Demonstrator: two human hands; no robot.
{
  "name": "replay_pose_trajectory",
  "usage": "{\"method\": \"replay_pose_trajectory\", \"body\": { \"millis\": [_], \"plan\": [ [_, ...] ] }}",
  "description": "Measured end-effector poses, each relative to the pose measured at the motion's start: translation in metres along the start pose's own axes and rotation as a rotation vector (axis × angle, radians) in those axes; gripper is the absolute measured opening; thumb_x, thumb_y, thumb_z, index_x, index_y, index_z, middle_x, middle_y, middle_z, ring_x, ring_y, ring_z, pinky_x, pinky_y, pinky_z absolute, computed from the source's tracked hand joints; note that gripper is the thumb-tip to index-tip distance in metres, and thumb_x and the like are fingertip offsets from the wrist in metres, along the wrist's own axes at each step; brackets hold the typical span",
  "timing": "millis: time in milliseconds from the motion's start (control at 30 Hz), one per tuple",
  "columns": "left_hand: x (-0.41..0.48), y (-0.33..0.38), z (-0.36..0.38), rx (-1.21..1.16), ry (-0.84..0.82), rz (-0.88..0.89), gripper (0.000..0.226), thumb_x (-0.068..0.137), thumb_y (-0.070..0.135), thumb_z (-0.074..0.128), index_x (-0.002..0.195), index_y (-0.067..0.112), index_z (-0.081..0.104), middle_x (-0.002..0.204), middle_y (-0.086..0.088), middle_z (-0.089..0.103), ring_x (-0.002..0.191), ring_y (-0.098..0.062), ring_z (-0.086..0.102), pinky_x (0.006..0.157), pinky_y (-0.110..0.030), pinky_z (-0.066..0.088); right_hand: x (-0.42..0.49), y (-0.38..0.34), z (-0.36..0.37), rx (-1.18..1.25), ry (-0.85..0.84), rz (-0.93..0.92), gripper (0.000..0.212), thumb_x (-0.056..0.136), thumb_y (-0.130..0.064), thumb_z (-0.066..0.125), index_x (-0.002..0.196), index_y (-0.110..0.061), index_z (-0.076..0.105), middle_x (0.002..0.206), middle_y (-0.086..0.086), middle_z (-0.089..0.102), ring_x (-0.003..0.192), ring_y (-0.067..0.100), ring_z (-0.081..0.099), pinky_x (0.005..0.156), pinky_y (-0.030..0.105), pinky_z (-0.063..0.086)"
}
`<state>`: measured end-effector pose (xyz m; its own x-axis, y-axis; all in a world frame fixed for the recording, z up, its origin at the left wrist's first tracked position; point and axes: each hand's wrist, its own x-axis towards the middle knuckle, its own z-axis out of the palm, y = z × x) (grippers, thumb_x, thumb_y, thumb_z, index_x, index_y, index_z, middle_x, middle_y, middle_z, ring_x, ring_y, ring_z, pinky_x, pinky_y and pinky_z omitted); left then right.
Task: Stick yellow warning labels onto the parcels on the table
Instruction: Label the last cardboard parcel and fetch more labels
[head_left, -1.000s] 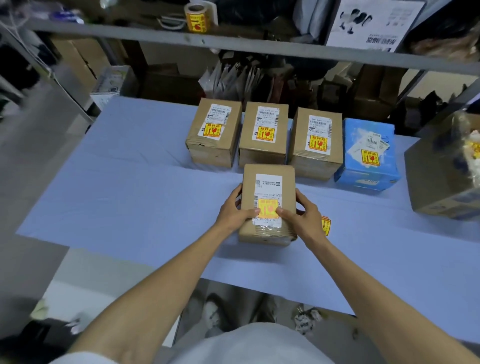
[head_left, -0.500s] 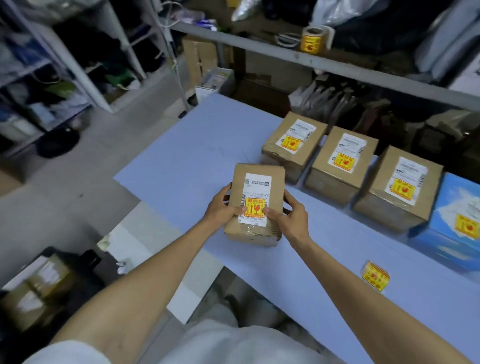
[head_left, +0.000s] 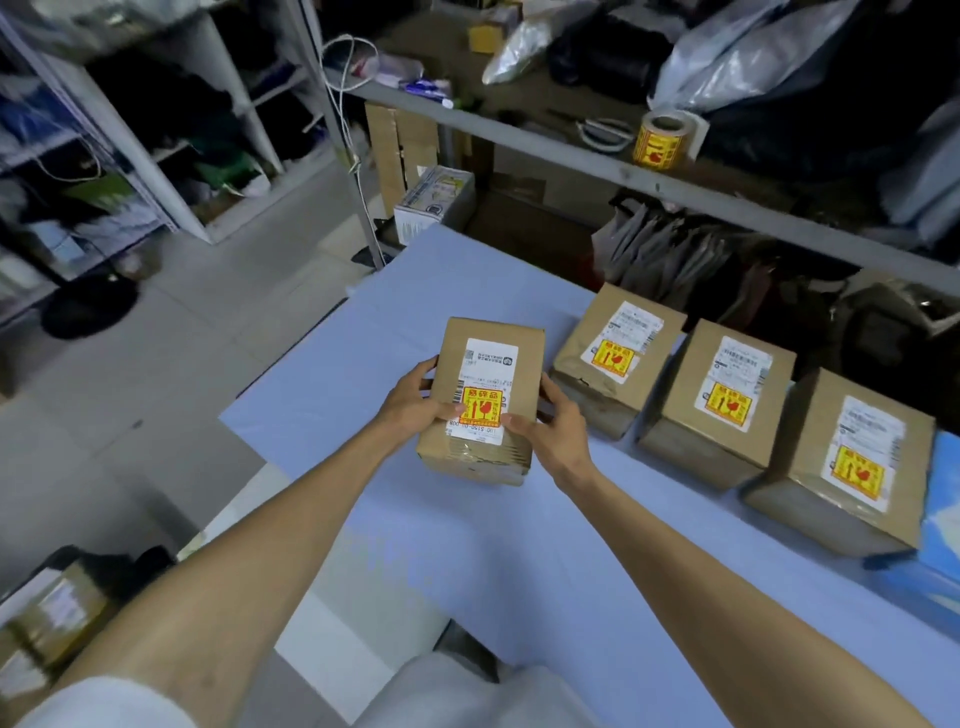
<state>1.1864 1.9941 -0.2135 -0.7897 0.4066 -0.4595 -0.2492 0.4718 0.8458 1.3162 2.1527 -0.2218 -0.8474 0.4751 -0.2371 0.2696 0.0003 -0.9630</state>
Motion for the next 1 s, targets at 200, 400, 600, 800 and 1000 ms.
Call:
{"method": "replay_pose_trajectory", "body": {
  "millis": [200,400,600,800,1000],
  "plan": [
    [0.067,0.033,-0.027,0.024,-0.043,0.006,0.082,0.071,0.003,0.079,0.139,0.025,0.041,0.136,-0.003,0.053,0.122,-0.021,0.052,0.102,-0.047,0.047,0.058,-0.024,0.021,0.023,0.053,0.015,0.078,0.07,-0.021,0.078,0.14,-0.023,0.044,0.122,-0.006,0.065,0.109,0.011,0.063,0.092,0.041,0.054],
    [0.127,0.066,-0.028,0.075,-0.162,0.024,0.082,0.076,0.005,0.077,0.143,0.029,0.036,0.137,-0.001,0.053,0.123,-0.02,0.052,0.101,-0.045,0.047,0.11,-0.03,0.025,0.017,0.138,0.052,0.069,0.077,-0.002,0.071,0.138,-0.022,0.044,0.117,-0.014,0.062,0.112,0.016,0.059,0.094,0.044,0.053],
    [0.179,0.094,-0.02,0.184,-0.206,0.055,0.079,0.081,0.013,0.074,0.145,0.031,0.033,0.134,0.0,0.05,0.119,-0.023,0.055,0.098,-0.046,0.049,0.158,-0.041,0.019,0.039,0.248,0.132,0.068,0.079,0.003,0.07,0.137,-0.018,0.04,0.116,-0.01,0.057,0.111,0.019,0.059,0.095,0.041,0.052],
    [0.207,0.093,-0.002,0.19,-0.263,0.047,0.075,0.083,0.008,0.071,0.144,0.03,0.034,0.137,-0.003,0.05,0.119,-0.024,0.054,0.097,-0.046,0.05,0.184,-0.037,0.014,-0.166,0.324,0.246,0.057,0.083,-0.001,0.066,0.132,-0.014,0.041,0.117,-0.002,0.062,0.109,0.021,0.06,0.093,0.039,0.052],
    [0.213,0.081,0.005,0.197,-0.289,0.024,0.074,0.087,0.005,0.065,0.147,0.03,0.03,0.143,-0.003,0.046,0.129,-0.025,0.048,0.102,-0.05,0.046,0.197,-0.037,0.015,-0.547,0.261,0.279,0.061,0.085,-0.01,0.065,0.135,0.001,0.031,0.125,0.018,0.057,0.111,0.034,0.058,0.089,0.04,0.049]
  ]
}}
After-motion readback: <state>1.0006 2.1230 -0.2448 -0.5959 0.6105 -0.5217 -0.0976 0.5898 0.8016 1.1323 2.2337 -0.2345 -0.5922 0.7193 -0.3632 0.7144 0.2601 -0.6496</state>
